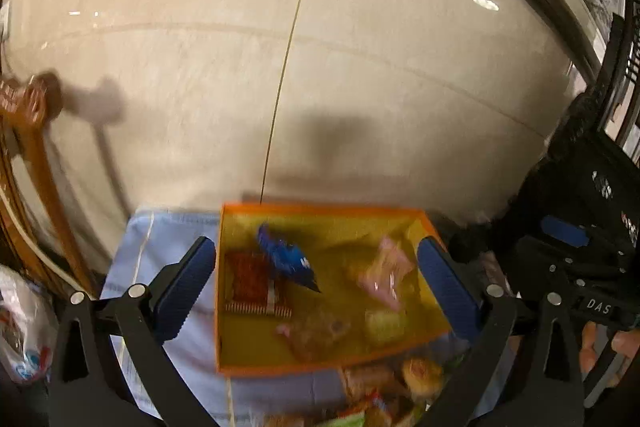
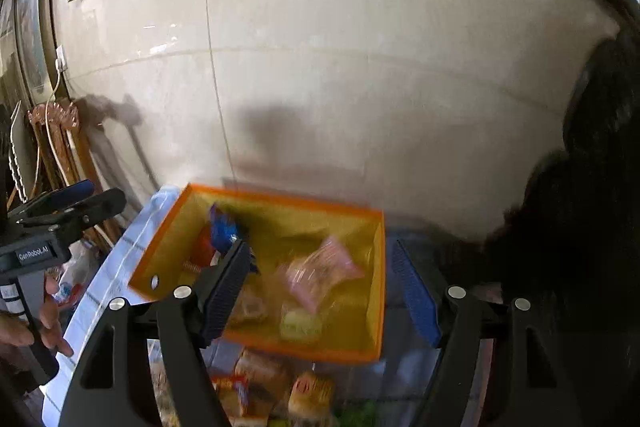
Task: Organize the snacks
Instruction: 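Carry both bags over the orange box and open both tools to drop them, then grasp the dark blue bag with the right tool while the left tool grasps the yellow bread packet, then lift both held packets and carry them above the orange box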
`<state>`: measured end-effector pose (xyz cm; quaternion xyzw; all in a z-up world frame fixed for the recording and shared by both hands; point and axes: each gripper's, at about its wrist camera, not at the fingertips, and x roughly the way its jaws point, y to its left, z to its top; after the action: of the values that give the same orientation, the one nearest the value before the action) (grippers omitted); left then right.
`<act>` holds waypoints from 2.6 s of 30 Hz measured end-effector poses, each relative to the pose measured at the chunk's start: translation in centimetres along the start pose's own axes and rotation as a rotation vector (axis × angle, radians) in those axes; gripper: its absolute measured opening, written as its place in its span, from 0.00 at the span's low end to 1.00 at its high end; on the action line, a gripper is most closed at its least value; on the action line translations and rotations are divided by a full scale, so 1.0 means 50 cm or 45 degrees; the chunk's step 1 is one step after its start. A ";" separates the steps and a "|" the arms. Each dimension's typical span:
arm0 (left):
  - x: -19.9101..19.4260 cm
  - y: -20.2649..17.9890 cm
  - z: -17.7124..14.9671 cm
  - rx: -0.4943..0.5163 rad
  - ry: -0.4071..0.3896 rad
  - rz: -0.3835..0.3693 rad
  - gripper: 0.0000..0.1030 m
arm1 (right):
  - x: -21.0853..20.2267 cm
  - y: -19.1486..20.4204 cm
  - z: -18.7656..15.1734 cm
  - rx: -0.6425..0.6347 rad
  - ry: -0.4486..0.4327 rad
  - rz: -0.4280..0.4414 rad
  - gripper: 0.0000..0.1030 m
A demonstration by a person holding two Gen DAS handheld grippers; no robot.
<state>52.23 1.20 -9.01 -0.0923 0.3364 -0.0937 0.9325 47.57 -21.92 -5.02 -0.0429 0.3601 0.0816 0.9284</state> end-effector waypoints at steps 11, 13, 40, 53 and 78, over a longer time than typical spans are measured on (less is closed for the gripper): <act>-0.112 0.032 -0.312 0.072 0.222 -0.084 0.96 | -0.059 0.135 -0.362 -0.018 0.281 0.186 0.74; -0.125 0.045 -0.386 0.091 0.292 -0.098 0.96 | -0.067 0.160 -0.428 -0.075 0.338 0.223 0.74; -0.148 -0.133 -0.758 0.694 0.501 -0.379 0.94 | 0.043 0.284 -0.578 -0.509 0.580 0.310 0.74; -0.142 -0.086 -0.767 0.664 0.519 -0.352 0.36 | 0.039 0.247 -0.588 -0.394 0.633 0.382 0.48; -0.242 -0.091 -0.341 0.337 0.107 -0.166 0.36 | -0.223 0.068 -0.278 0.042 0.019 0.286 0.48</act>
<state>31.59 -2.20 -13.45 0.0137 0.3533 -0.2011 0.9135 29.65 -21.86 -7.79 0.0126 0.3709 0.1789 0.9112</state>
